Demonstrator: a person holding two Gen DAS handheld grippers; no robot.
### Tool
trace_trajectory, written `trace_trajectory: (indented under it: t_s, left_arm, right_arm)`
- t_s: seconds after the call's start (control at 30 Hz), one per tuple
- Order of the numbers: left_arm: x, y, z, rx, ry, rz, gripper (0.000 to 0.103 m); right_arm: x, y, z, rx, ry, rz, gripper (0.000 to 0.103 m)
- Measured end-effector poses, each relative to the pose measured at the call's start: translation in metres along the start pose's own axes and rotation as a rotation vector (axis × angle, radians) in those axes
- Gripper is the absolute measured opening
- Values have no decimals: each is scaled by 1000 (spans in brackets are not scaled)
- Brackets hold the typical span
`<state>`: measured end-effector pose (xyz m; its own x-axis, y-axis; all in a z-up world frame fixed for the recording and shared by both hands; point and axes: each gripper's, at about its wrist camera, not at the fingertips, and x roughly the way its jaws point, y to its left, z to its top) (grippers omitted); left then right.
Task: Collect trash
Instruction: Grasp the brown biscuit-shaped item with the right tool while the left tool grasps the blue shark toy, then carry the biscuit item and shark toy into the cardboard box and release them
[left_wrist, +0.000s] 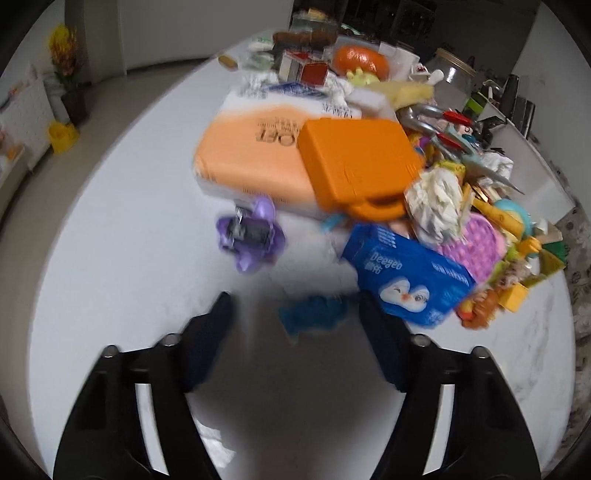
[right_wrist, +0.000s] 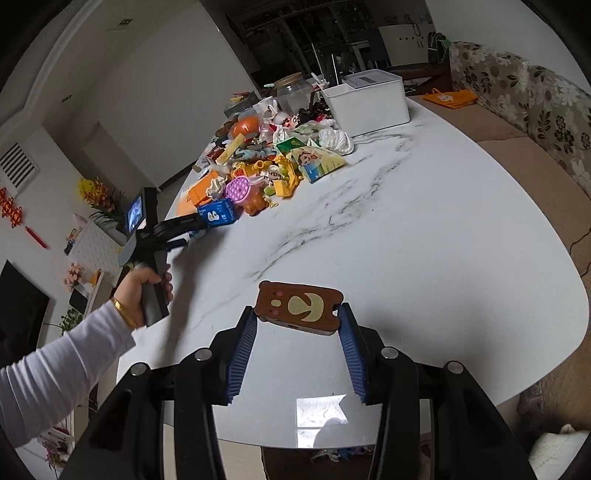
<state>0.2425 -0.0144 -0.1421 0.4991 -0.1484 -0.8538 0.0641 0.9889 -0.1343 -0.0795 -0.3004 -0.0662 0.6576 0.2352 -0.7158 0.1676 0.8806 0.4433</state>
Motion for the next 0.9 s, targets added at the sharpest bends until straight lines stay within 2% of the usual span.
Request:
trace_trajectory:
  t_s: [0.03,0.07,0.17,0.33,0.57,0.67,0.83,0.9]
  left_arm:
    - [0,1,3,-1,4,-1,47]
    - [-2,4,4,-18,16,-12,34]
    - [-10,17,1,-57,42,-84,34]
    - [-51,25,-32,-9,47,-172,34]
    - [-155,24,-110,119,37,-327,34]
    - [-195,20,-149,189,52,-356,34]
    - [-230,9,-213,265,136,-396,34]
    - [-233,4,-246,280,207,-408,34]
  right_arm:
    - [0,0,-1,1,1,4,45]
    - [0,0,-1,3,2,11,45]
    - [1,5,0,2,6,38,45]
    - [8,18,6,-26,11,70,45]
    - [15,46,2,-107,67,121,45]
    - [15,61,-7,-169,105,138,45]
    - [10,81,-39,-268,215,166,45]
    - [9,84,-58,-302,266,160,45]
